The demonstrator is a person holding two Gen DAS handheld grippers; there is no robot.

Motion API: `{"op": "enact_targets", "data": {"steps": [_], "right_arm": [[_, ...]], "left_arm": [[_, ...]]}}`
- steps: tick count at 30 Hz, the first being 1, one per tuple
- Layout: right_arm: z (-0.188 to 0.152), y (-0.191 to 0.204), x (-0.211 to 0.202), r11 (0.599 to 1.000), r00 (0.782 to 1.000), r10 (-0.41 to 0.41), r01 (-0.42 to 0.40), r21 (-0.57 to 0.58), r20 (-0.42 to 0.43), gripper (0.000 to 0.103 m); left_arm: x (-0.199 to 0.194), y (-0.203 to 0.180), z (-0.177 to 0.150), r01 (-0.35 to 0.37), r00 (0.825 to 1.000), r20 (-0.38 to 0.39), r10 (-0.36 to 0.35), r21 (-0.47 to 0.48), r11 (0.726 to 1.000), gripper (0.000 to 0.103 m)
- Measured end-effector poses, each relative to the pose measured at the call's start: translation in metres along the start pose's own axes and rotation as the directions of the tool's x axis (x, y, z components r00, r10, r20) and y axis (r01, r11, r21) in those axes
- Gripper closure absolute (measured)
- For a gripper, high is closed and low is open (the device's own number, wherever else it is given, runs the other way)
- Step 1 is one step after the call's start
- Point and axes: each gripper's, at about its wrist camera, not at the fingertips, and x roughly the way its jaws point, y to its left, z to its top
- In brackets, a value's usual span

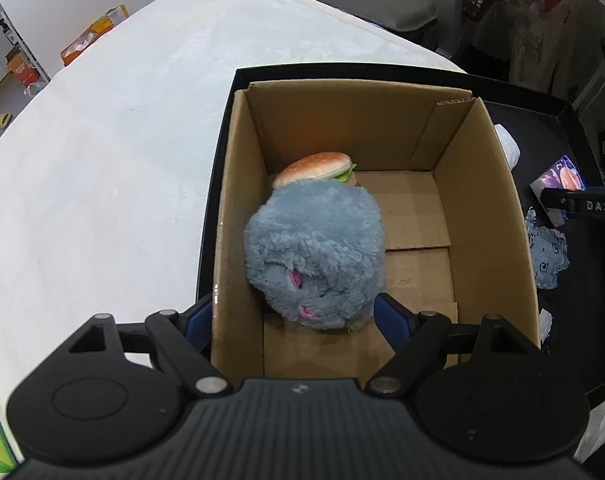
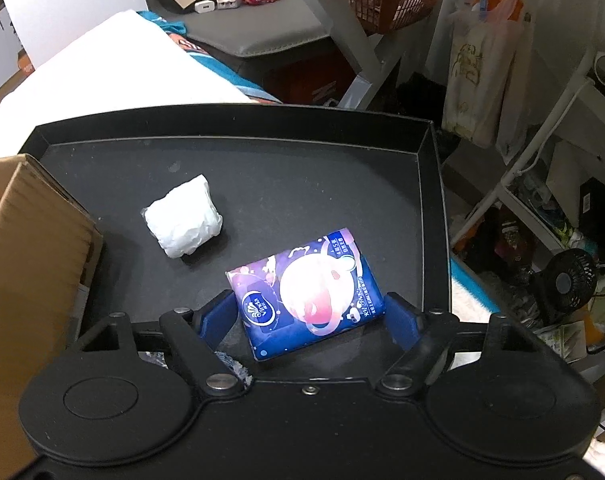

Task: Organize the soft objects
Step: 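Move the right tool to the purple tissue pack and close on it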

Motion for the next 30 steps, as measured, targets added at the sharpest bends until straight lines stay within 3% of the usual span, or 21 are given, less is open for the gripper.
{"op": "enact_targets", "data": {"steps": [19, 30], "right_arm": [[0.014, 0.017, -0.064, 0.999, 0.997, 0.042, -0.044, 0.023, 0.07, 0.027], [0.031, 0.057, -0.101, 0.998, 0.991, 0.056, -0.052, -0.042, 0.123, 0.027]], "left_arm": [[-0.018, 0.013, -0.004, 0.053, 0.998, 0.042, -0.052, -0.021, 0.998, 0.021], [-0.031, 0.031, -0.012, 0.097, 0.99, 0.106, -0.091, -0.059, 0.994, 0.022]]}}
